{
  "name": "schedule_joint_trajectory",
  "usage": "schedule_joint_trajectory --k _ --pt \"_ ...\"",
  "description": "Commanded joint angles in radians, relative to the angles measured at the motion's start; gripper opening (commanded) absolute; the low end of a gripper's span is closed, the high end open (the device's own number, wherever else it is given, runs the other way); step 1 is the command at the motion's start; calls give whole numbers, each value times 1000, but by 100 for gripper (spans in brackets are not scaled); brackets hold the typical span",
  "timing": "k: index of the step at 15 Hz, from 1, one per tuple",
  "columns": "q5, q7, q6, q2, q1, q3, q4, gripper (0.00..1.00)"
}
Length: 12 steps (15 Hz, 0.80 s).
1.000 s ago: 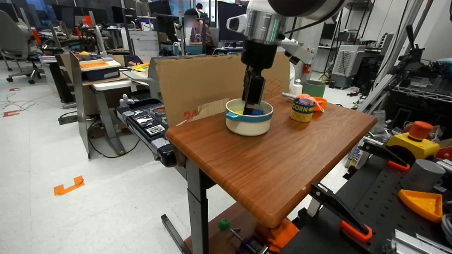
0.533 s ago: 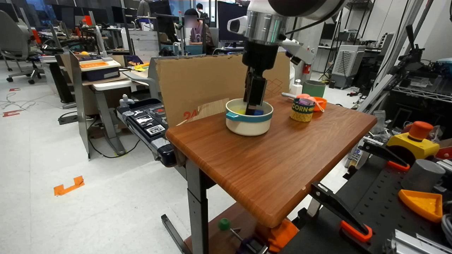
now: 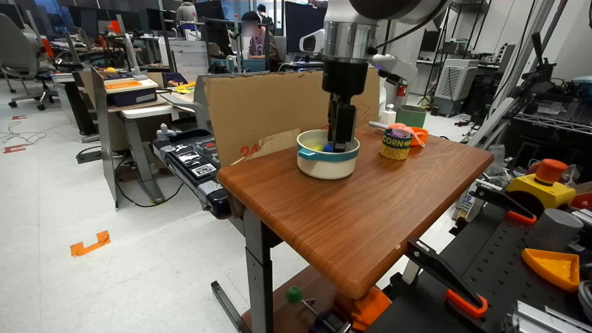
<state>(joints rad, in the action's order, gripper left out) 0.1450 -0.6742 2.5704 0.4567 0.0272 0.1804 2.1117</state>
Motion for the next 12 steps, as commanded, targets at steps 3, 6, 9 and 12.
schedule_joint_trajectory --k 3,6,9,12 --pt "-14 -2 -57 39 2 -8 -57 100" --pt "-10 1 -54 47 0 -12 -67 100" --pt "1 5 -40 47 -6 -16 -69 72" --pt "0 2 -40 46 -6 -14 -74 49"
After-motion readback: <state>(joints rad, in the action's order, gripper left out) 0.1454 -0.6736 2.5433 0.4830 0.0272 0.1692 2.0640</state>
